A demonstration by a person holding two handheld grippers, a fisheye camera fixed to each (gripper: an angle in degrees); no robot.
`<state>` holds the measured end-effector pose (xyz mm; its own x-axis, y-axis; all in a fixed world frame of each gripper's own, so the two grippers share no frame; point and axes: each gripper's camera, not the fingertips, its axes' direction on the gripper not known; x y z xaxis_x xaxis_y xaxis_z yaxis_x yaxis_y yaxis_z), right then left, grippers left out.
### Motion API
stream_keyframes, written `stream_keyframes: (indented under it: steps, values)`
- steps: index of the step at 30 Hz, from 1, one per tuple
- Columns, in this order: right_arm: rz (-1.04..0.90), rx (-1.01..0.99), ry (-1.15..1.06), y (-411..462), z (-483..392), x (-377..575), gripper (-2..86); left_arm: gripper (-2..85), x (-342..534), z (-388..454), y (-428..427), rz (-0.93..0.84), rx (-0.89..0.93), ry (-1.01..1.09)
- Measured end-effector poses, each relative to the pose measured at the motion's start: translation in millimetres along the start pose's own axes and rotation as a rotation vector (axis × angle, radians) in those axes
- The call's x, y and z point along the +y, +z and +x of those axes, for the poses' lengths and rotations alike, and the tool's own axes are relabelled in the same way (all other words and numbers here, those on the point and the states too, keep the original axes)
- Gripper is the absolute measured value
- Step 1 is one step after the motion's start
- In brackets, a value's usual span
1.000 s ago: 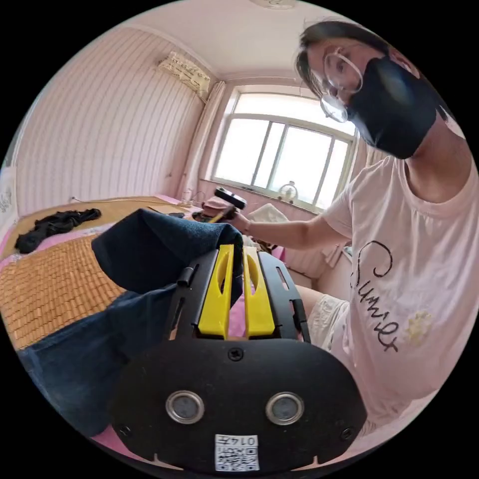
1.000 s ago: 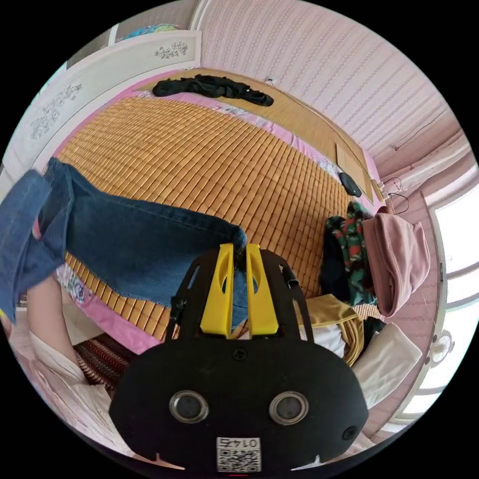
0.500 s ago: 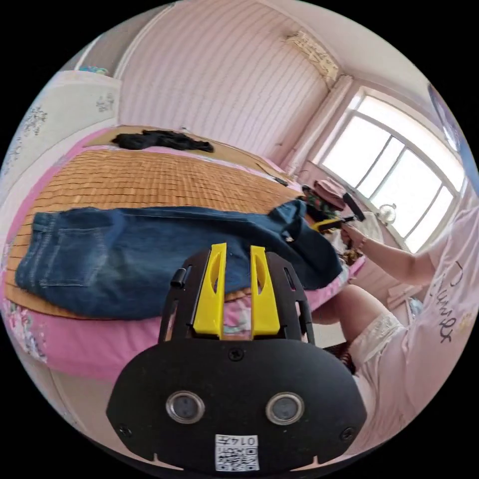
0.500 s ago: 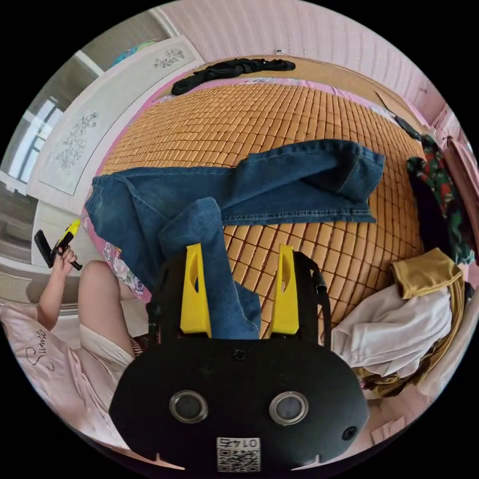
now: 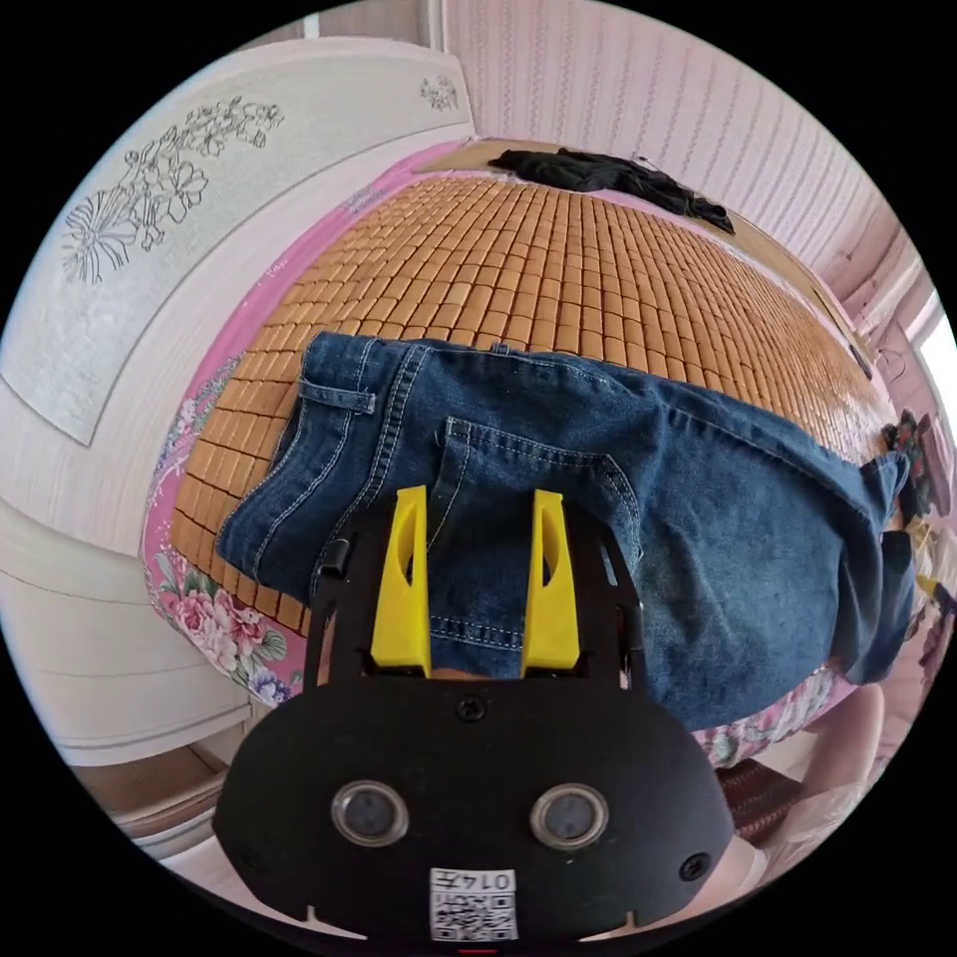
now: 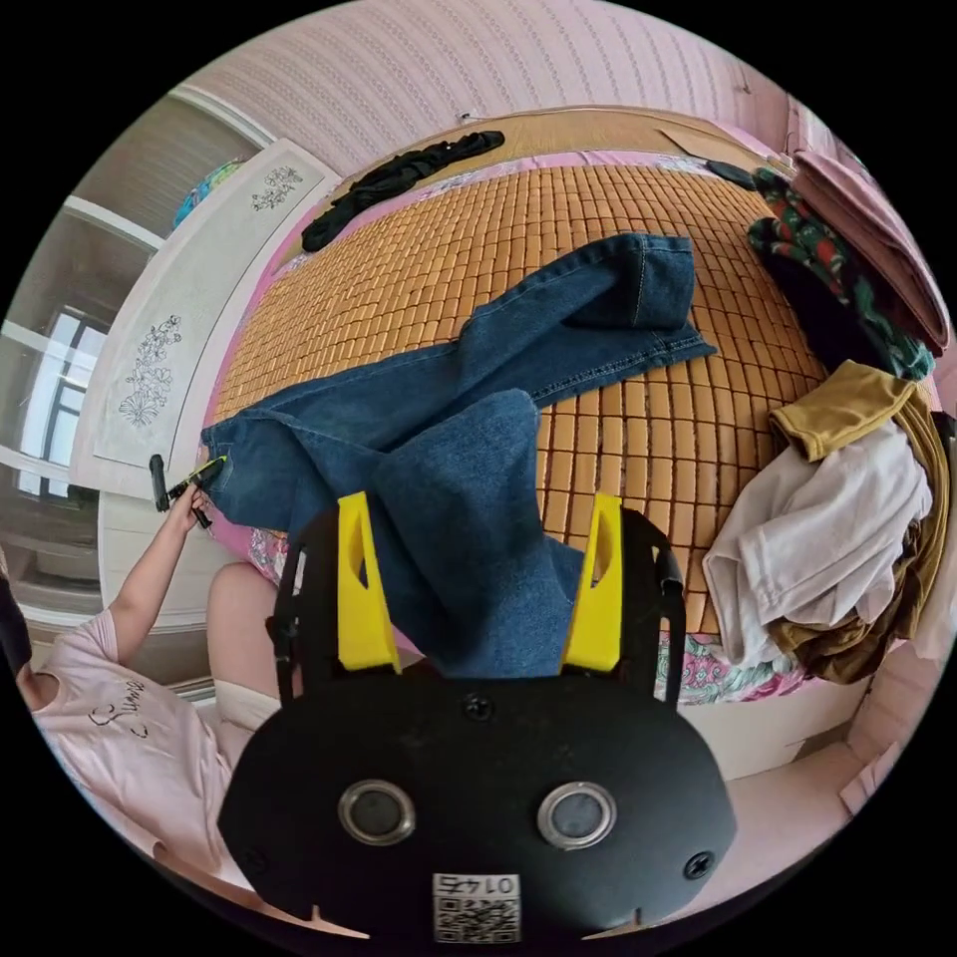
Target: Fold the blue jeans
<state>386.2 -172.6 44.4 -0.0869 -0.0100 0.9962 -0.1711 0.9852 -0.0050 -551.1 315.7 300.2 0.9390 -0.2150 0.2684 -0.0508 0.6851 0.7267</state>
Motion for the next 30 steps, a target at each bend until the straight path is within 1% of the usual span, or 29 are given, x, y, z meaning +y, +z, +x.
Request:
stream_keyframes:
  steps: [1, 2, 3, 4, 5, 6, 8, 10, 12, 13, 14, 15, 16, 17, 18, 19, 21, 22, 23, 24, 25, 26, 28, 30]
  values:
    - [-0.027, 0.001, -0.020, 8.4, -0.3, -2.2, 24.2, 10.9, 5.1, 7.8, -0.7, 0.033, -0.012, 0.024]
    - [-0.107, -0.003, -0.046, 28.9, 0.4, -6.6, 21.1, 9.6, 7.3, 9.8, -0.9, 0.045, -0.007, 0.024]
    - [-0.194, 0.029, -0.048, 47.7, 1.5, -9.9, 15.6, 7.1, 9.6, 10.9, -1.3, 0.059, 0.014, 0.020]
    - [-0.219, 0.055, -0.045, 53.8, 2.1, -11.0, 11.7, 3.7, 8.1, 9.1, -1.6, 0.051, 0.028, 0.004]
    - [-0.216, 0.080, -0.052, 56.9, 1.8, -11.8, 3.8, 2.0, 6.6, 7.5, -1.9, 0.042, 0.035, -0.004]
    - [-0.180, 0.072, -0.066, 51.8, 1.1, -13.7, 2.7, 0.7, 2.8, 2.8, -2.4, 0.020, 0.057, -0.027]
    - [-0.130, 0.088, -0.081, 36.7, 1.5, -20.0, 1.5, -0.4, -3.3, -6.7, -4.7, -0.006, 0.092, -0.079]
    - [-0.024, 0.086, -0.096, 8.7, 3.0, -26.7, 0.8, -0.8, -7.7, -20.4, -14.1, 0.014, 0.123, -0.126]
    - [0.219, 0.005, -0.133, -44.8, 6.0, -25.9, 0.4, -0.9, -7.5, -31.1, -28.1, 0.067, 0.152, -0.154]
    - [0.282, -0.018, -0.141, -58.4, 7.3, -23.1, 0.4, -0.9, -4.8, -37.6, -41.9, 0.121, 0.170, -0.167]
    - [0.383, -0.091, -0.183, -82.2, 9.2, -15.5, 0.4, -1.0, -2.4, -40.5, -49.8, 0.152, 0.180, -0.170]
    - [0.454, -0.138, -0.230, -99.2, 9.8, -5.5, 0.5, -1.0, 5.9, -45.5, -67.6, 0.222, 0.192, -0.171]
    - [0.484, -0.139, -0.246, -105.7, 9.7, 0.6, 0.5, -1.0, 21.1, -51.5, -89.0, 0.321, 0.195, -0.162]
    - [0.534, -0.104, -0.266, -114.8, 9.9, 14.6, 0.6, -1.0, 31.5, -55.9, -99.9, 0.375, 0.202, -0.159]
    - [0.552, -0.047, -0.277, -116.9, 11.7, 28.9, 0.9, -1.0, 57.8, -68.2, -118.6, 0.486, 0.238, -0.170]
    - [0.549, -0.022, -0.274, -114.7, 14.2, 35.7, 1.1, -0.9, 90.3, -84.1, -131.4, 0.579, 0.307, -0.195]
    - [0.461, 0.009, -0.193, -85.1, 36.0, 58.9, 2.8, -0.9, 141.7, -104.1, -135.3, 0.629, 0.406, -0.238]
    - [0.417, 0.009, -0.153, -73.8, 43.5, 63.5, 4.4, -0.8, 173.7, -111.4, -131.2, 0.594, 0.402, -0.253]
    - [0.320, 0.025, -0.046, -50.0, 60.0, 72.1, 7.6, -0.8, 189.1, -114.2, -127.3, 0.560, 0.382, -0.272]
    - [0.241, 0.049, 0.064, -30.7, 74.8, 81.1, 8.5, -0.8, 218.1, -120.7, -117.0, 0.472, 0.324, -0.341]
    - [0.224, 0.058, 0.104, -24.9, 79.9, 85.4, 8.9, -0.7, 242.7, -127.6, -107.1, 0.377, 0.259, -0.411]
    - [0.226, 0.070, 0.167, -21.0, 85.9, 90.9, 8.8, -0.6, 254.2, -131.6, -104.2, 0.344, 0.227, -0.448]
    - [0.275, 0.082, 0.164, -26.6, 80.4, 84.9, 8.3, 0.3, 285.8, -150.0, -104.0, 0.314, 0.188, -0.554]
    - [0.317, 0.123, 0.010, -31.7, 47.3, 47.0, 7.9, 3.5, 293.3, -162.6, -104.8, 0.304, 0.195, -0.589]
